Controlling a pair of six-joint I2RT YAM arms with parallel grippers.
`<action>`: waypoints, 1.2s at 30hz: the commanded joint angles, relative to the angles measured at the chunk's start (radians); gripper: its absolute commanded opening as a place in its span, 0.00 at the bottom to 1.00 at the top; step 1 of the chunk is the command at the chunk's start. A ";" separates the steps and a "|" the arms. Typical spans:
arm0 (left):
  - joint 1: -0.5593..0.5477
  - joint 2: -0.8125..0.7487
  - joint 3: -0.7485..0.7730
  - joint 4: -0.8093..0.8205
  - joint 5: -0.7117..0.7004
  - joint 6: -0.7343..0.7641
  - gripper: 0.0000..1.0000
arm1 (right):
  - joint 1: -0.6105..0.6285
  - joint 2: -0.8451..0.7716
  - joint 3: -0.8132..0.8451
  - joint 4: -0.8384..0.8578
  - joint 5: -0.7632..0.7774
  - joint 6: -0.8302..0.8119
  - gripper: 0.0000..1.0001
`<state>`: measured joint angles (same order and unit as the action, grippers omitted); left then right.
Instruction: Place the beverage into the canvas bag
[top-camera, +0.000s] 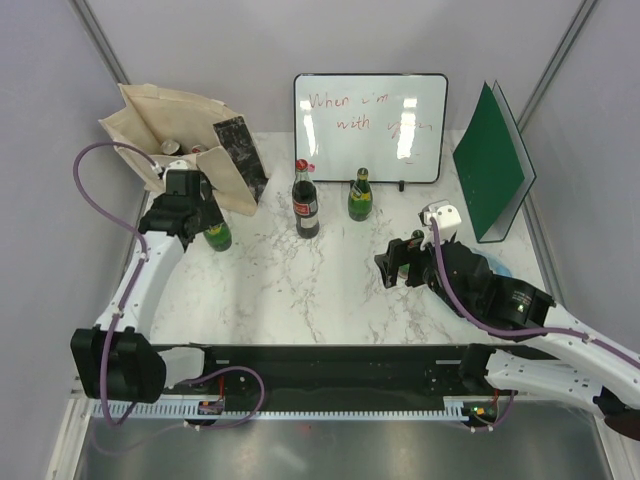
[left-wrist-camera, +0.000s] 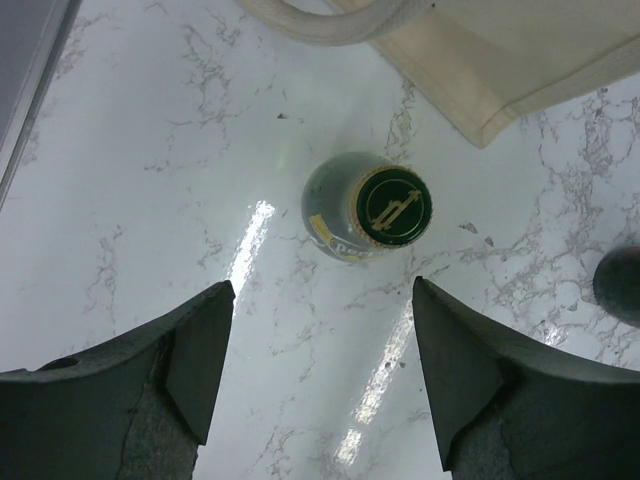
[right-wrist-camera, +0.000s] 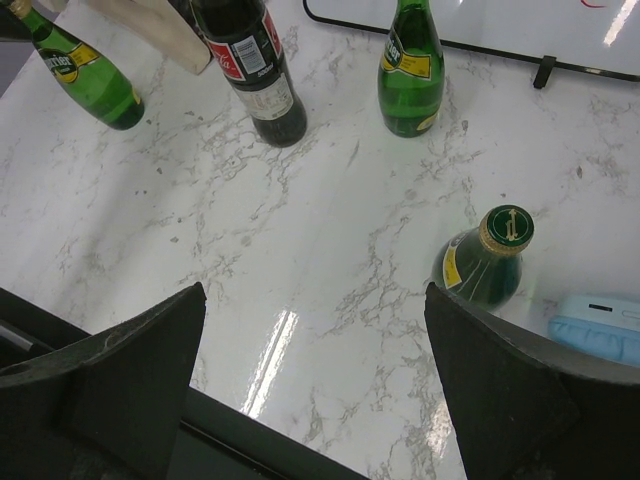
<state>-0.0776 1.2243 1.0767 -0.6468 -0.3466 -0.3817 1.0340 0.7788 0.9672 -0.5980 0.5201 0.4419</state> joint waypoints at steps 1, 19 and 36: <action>0.006 0.072 0.065 0.076 0.054 -0.008 0.78 | -0.002 -0.015 0.013 0.024 0.003 0.009 0.98; 0.009 0.196 0.101 0.131 -0.012 0.027 0.59 | -0.003 0.004 0.011 0.046 0.003 0.003 0.98; 0.009 0.202 0.069 0.170 -0.028 0.044 0.49 | -0.003 -0.001 0.004 0.055 0.000 0.009 0.98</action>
<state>-0.0734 1.4445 1.1587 -0.5247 -0.3424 -0.3660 1.0340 0.7845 0.9672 -0.5819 0.5201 0.4416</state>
